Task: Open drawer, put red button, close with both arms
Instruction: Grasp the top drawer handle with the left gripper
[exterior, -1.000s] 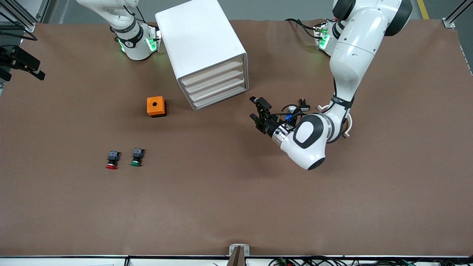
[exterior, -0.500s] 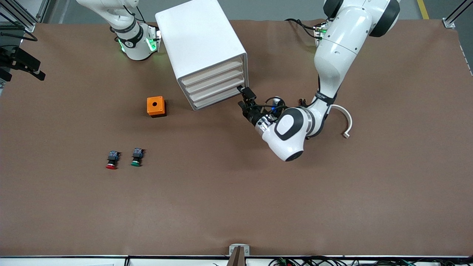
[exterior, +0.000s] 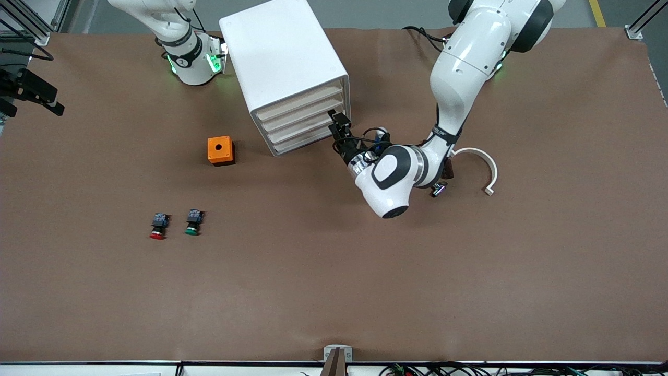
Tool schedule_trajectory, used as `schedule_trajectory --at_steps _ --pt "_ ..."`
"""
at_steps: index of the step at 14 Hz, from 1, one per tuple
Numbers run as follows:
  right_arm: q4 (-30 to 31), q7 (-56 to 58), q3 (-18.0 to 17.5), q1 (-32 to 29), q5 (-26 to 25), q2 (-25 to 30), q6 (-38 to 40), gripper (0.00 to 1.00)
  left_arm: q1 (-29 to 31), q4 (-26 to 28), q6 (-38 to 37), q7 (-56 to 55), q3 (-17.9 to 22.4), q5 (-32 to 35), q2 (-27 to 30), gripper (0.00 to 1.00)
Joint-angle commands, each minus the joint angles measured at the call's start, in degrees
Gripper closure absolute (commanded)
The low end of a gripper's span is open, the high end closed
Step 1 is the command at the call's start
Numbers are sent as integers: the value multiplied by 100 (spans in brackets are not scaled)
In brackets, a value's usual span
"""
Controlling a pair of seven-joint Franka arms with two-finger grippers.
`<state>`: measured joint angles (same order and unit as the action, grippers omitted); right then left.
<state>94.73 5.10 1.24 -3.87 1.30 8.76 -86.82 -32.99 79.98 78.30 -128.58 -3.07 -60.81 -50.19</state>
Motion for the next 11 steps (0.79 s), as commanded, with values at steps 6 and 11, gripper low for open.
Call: schedule_trajectory --at_steps 6,11 --pt "-87 53 -9 -79 -34 -59 7 0 -268 -9 -218 -106 25 -44 -149 43" --pt "-104 61 -1 -61 -60 -120 7 0 -418 43 -404 -106 25 -36 -219 50"
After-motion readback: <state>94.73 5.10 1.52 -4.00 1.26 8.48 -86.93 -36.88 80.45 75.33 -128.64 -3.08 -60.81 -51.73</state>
